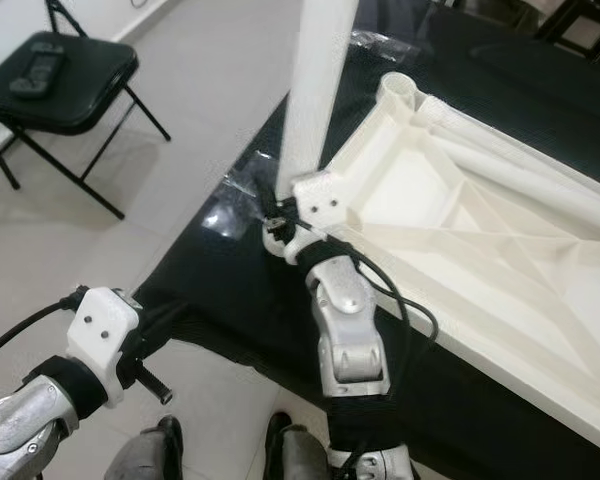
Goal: Building children table
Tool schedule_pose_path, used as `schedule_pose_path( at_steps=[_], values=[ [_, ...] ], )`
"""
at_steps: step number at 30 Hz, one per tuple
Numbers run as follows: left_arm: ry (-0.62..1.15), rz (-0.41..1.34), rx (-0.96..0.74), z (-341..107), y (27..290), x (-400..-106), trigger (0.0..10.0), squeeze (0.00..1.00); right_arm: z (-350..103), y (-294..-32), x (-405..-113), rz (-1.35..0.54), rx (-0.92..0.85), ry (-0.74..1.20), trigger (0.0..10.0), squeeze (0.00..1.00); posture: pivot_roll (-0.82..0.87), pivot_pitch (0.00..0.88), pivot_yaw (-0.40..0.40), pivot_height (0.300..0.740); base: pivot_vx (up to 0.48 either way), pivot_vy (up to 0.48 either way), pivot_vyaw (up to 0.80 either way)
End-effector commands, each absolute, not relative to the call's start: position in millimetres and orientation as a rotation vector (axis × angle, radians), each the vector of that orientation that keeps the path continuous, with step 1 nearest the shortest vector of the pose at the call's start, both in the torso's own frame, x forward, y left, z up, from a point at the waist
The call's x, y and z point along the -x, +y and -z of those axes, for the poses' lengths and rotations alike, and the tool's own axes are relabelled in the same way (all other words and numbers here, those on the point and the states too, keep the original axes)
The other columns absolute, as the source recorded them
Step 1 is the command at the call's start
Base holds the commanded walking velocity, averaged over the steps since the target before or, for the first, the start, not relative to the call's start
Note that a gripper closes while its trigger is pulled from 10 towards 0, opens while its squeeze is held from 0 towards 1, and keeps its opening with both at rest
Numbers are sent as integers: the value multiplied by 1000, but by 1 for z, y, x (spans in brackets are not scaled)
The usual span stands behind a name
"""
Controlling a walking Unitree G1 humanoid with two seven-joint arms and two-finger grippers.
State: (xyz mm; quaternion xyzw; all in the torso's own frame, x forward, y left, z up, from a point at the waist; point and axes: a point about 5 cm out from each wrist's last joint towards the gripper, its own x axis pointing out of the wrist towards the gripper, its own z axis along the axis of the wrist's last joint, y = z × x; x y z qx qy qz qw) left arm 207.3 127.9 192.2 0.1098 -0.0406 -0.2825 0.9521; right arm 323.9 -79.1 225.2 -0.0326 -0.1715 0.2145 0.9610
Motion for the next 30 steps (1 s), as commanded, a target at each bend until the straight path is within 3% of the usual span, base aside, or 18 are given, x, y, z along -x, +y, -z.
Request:
schedule_pose_path(
  at_steps=[1,2,6,7,8,9,10,12,14,15,16,18,19,21,30],
  values=[
    [-53,579,-210,-185,128,-206,10000,0,-180,-83,-331,-416,77,-114,0,0,95,341,-116,740,0,0,0],
    [-54,566,-218,-186,132,-207,10000,0,-183,-81,-329,-396,79,-100,2627,0,98,336,-112,740,0,0,0],
    [-55,560,-221,-186,134,-208,10000,0,-184,-79,-327,-383,83,-87,2627,0,97,334,-111,740,0,0,0],
    [-57,558,-221,-186,134,-208,10000,0,-185,-77,-328,-403,84,-89,10000,0,99,330,-111,740,0,0,0],
    [-59,559,-221,-186,133,-209,10000,0,-192,-75,-329,-463,74,-117,10000,792,97,326,-114,740,0,0,0],
    [-61,560,-220,-186,131,-210,10000,0,-200,-75,-330,-523,56,-145,10000,1000,99,324,-118,740,0,0,0],
    [-61,560,-220,-186,131,-210,10000,0,-200,-75,-330,-523,56,-145,10000,1000,99,324,-118,740,0,0,0],
    [-63,555,-220,-185,130,-210,10000,0,-225,-76,-337,-703,25,-231,10000,1000,105,323,-121,740,0,0,0],
    [-63,554,-220,-185,130,-210,10000,0,-230,-77,-339,-724,28,-246,10000,1000,105,323,-121,740,0,0,0],
    [-64,549,-221,-185,131,-210,10000,0,-235,-80,-342,-800,56,-252,10000,569,111,323,-127,740,0,0,0],
    [-65,543,-222,-186,131,-209,10000,0,-242,-83,-344,-917,93,-267,10000,0,117,322,-132,740,0,0,0],
    [-65,543,-222,-186,131,-209,10000,0,-242,-83,-344,-917,93,-267,10000,0,117,322,-132,740,0,0,0],
    [-69,537,-221,-187,132,-209,10000,0,-252,-90,-346,-1064,146,-274,10000,0,124,325,-134,740,0,0,0],
    [-71,536,-220,-187,132,-207,10000,0,-260,-93,-349,-1159,160,-273,10000,0,129,329,-137,740,0,0,0],
    [-64,534,-222,-188,133,-201,10000,0,-274,-87,-362,-1368,170,-253,10000,0,158,345,-136,740,0,0,0]
  ],
)
